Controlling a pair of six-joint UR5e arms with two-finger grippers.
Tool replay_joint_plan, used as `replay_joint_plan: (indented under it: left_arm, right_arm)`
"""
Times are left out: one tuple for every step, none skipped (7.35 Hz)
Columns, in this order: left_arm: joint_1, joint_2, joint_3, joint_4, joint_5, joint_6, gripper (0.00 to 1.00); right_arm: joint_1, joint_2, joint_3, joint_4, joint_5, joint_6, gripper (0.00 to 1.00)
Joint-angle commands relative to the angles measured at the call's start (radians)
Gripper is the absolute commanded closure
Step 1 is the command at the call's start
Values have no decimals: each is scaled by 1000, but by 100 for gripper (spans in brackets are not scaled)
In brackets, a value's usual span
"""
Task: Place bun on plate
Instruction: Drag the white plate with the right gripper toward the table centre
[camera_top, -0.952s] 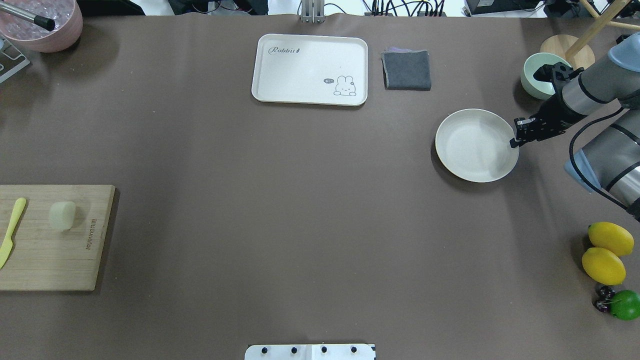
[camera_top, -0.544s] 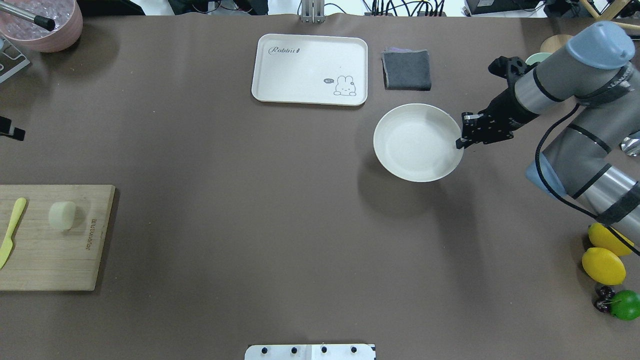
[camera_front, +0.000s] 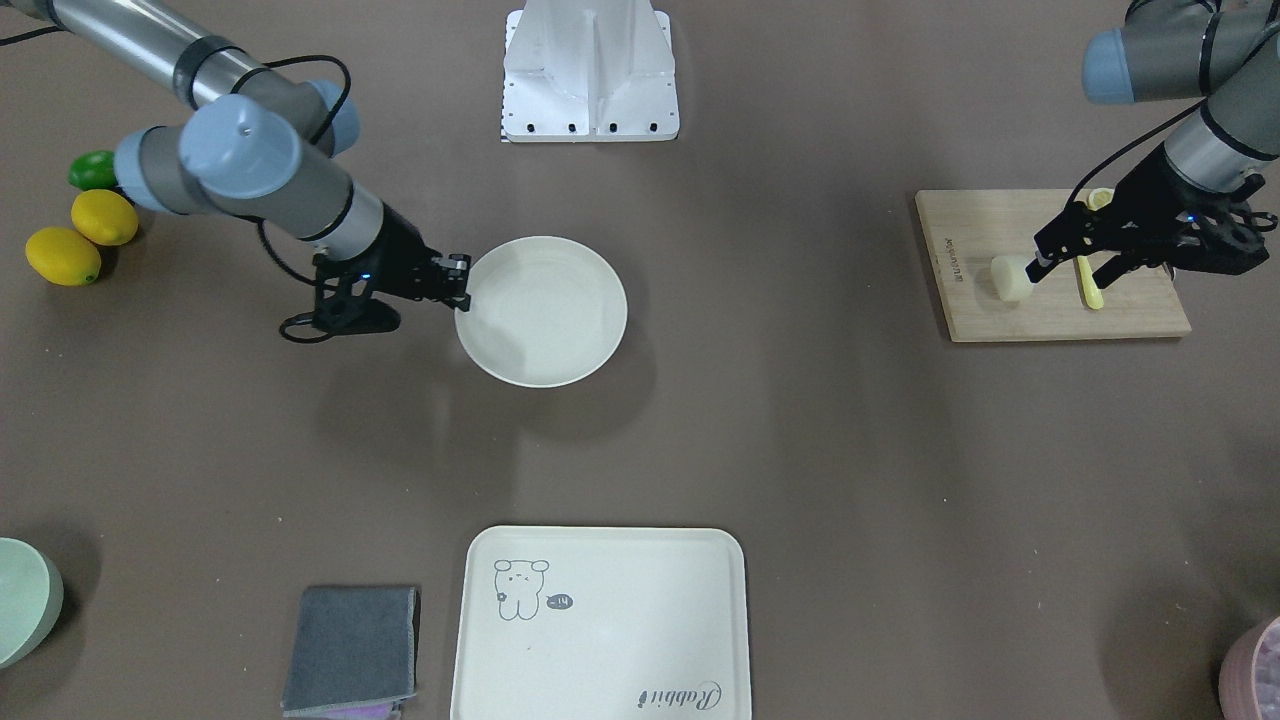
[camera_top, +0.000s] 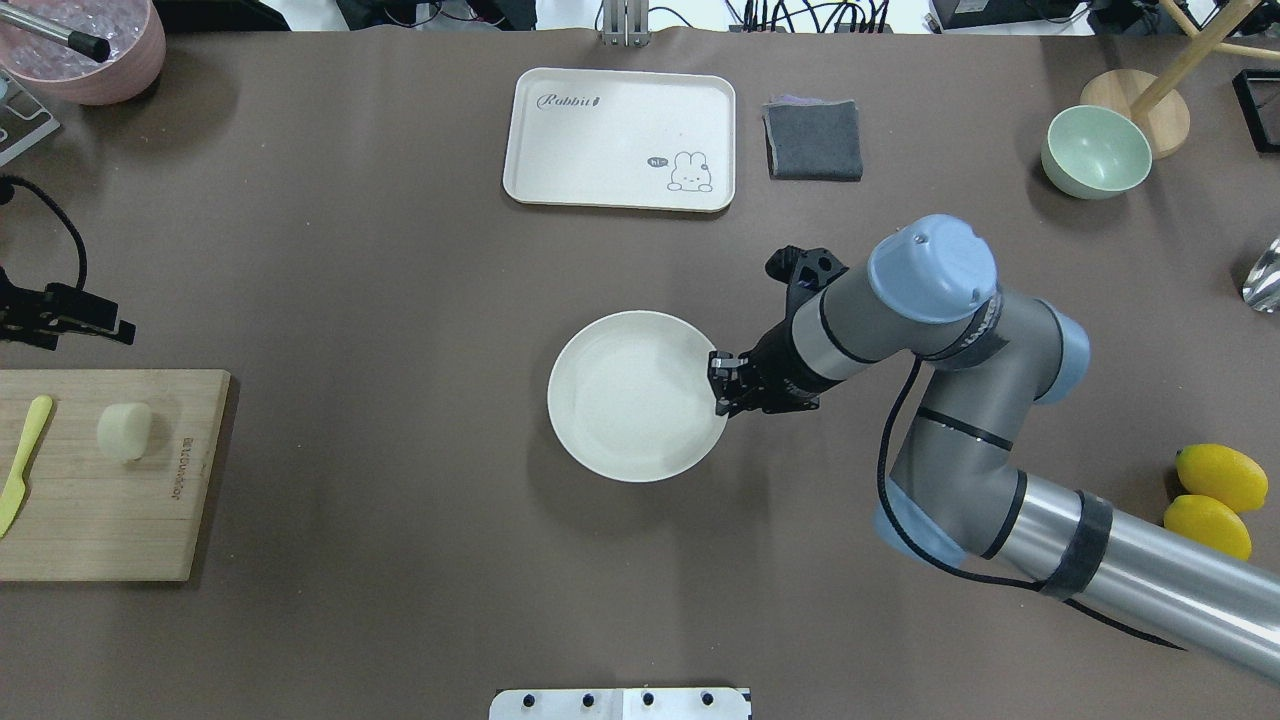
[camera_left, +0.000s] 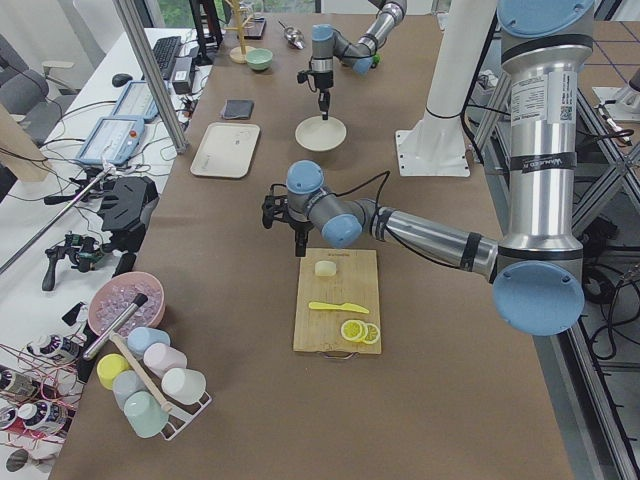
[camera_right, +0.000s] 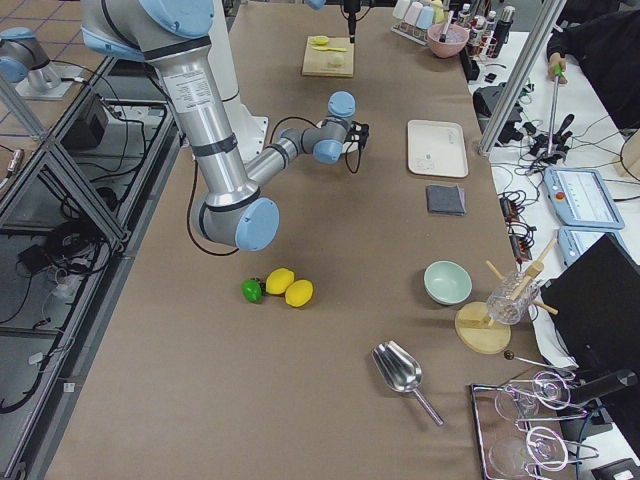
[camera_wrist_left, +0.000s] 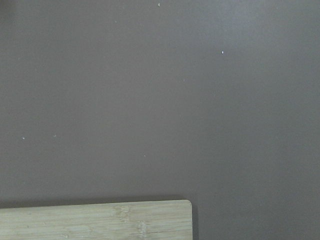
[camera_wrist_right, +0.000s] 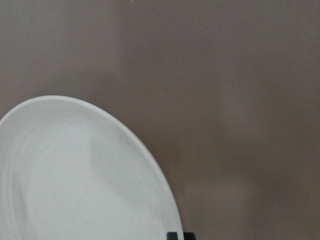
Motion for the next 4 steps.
replay_joint_plan:
  left_arm:
    - [57,79,11,-51,45,-7,8]
    - [93,105,32,-102,57,-7,8]
    - [117,107,73,-157,74,-7,8]
    - [131,107,119,-211,79,-7,8]
  right_arm:
    - [-75,13,-11,-1,-78,21,100]
    - [-80,13,-14,0,-88,21,100]
    - [-80,12,-14,-1,-89,25,83]
    - [-80,15,-11,0,-89,71,65]
